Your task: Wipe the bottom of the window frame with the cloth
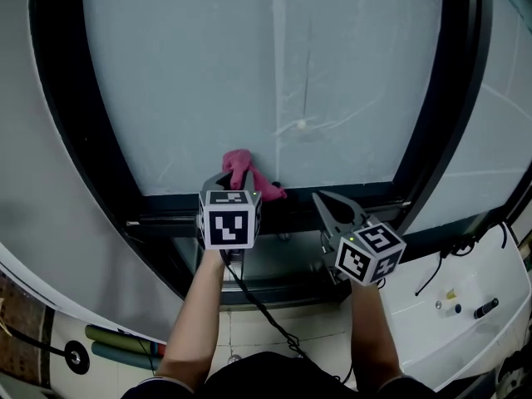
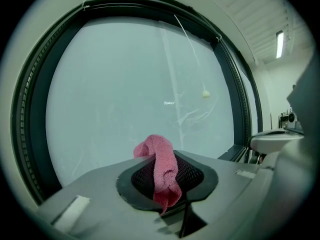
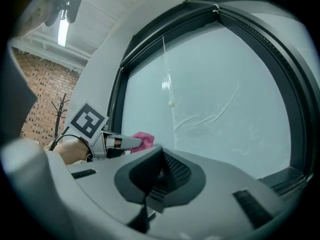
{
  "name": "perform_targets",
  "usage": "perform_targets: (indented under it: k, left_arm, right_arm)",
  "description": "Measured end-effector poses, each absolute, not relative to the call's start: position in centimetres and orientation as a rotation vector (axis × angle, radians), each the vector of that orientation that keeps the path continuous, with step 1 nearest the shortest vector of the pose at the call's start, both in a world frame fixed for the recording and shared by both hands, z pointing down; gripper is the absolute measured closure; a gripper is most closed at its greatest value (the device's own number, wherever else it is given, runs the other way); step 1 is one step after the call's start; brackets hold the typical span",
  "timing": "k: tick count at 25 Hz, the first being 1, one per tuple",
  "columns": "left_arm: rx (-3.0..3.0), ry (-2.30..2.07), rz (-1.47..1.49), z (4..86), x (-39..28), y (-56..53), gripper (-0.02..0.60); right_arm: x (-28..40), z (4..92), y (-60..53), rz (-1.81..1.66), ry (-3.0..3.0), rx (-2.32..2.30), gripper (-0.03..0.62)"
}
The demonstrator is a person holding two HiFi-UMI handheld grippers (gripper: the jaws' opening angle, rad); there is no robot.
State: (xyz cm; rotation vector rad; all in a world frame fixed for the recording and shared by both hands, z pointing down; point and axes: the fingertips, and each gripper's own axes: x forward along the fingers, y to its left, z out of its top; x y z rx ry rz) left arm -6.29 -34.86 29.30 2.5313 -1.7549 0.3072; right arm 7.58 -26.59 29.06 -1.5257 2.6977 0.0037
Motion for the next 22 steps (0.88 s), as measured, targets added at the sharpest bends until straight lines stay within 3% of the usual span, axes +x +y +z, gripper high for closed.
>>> perform_targets:
  k: [13, 22]
  left_arm:
    - [2.444, -1.566, 0.545, 40.0, -5.4, -38.0, 0.499]
    - [2.374, -1.632, 0.661, 41.3, -5.7, -38.7, 0.5]
  right_arm:
    - [8.3, 31.5, -27.3, -0.077, 2.698, -1.597, 0.594]
    - [8.5, 32.6, -28.3, -0.118, 2.713, -1.601, 0.594]
